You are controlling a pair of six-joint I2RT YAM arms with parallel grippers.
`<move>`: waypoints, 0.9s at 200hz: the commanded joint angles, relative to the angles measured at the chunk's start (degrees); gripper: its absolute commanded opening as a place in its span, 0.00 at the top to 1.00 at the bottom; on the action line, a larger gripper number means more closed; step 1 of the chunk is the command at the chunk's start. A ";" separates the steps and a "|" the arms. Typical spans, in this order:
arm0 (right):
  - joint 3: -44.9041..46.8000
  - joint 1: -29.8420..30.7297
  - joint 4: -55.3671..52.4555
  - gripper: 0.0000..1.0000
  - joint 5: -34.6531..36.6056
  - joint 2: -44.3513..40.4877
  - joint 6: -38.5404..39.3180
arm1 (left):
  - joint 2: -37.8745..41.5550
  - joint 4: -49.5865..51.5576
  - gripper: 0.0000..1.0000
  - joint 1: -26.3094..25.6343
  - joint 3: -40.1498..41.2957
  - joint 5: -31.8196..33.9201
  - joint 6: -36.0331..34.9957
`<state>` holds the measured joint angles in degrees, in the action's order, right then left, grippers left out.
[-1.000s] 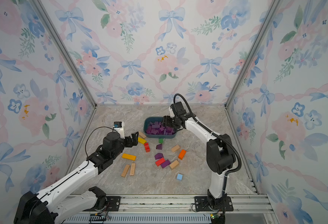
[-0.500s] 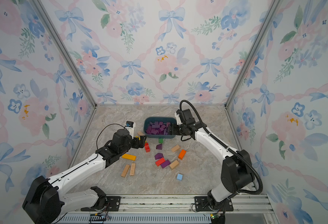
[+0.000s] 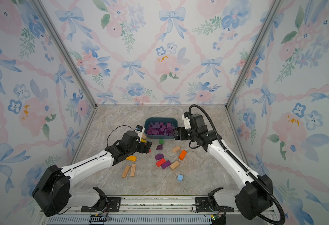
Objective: Pick purple bricks into the storage bin
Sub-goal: Pick up the building block from the center of the board.
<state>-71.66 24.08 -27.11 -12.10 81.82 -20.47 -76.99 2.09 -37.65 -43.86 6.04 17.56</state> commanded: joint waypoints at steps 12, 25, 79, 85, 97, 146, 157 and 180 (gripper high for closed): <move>5.51 -3.17 3.25 0.17 -6.17 -3.76 -1.76 | -3.86 2.52 0.05 -1.93 -1.49 -2.21 -1.81; 6.97 -3.90 3.48 0.16 -5.52 -5.24 -1.44 | -4.87 2.63 0.08 -2.33 -1.54 -3.01 -1.92; 9.49 -5.71 2.53 0.16 -4.69 -7.49 -1.86 | -7.99 2.74 0.15 -3.51 -1.08 -5.59 -1.90; 9.65 -5.71 2.42 0.16 -4.53 -7.55 -1.86 | -8.30 2.72 0.16 -3.69 -1.07 -5.89 -1.92; 9.92 -5.71 2.25 0.16 -4.35 -7.69 -1.64 | -9.06 2.75 0.17 -4.22 -1.14 -6.04 -1.99; 10.89 -5.78 2.06 0.16 -3.81 -7.54 -1.06 | -11.79 2.69 0.20 -6.18 -2.18 -5.99 -3.14; 10.83 -5.89 1.83 0.16 -3.64 -7.51 -1.05 | -12.42 2.75 0.21 -6.12 -2.60 -6.45 -3.32; 10.59 -6.22 1.28 0.17 -3.64 -7.54 -0.77 | -13.46 2.70 0.21 -6.13 -3.58 -6.40 -3.58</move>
<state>-61.76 18.74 -25.45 -16.08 74.19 -21.61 -89.19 4.25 -43.57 -45.39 0.51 15.38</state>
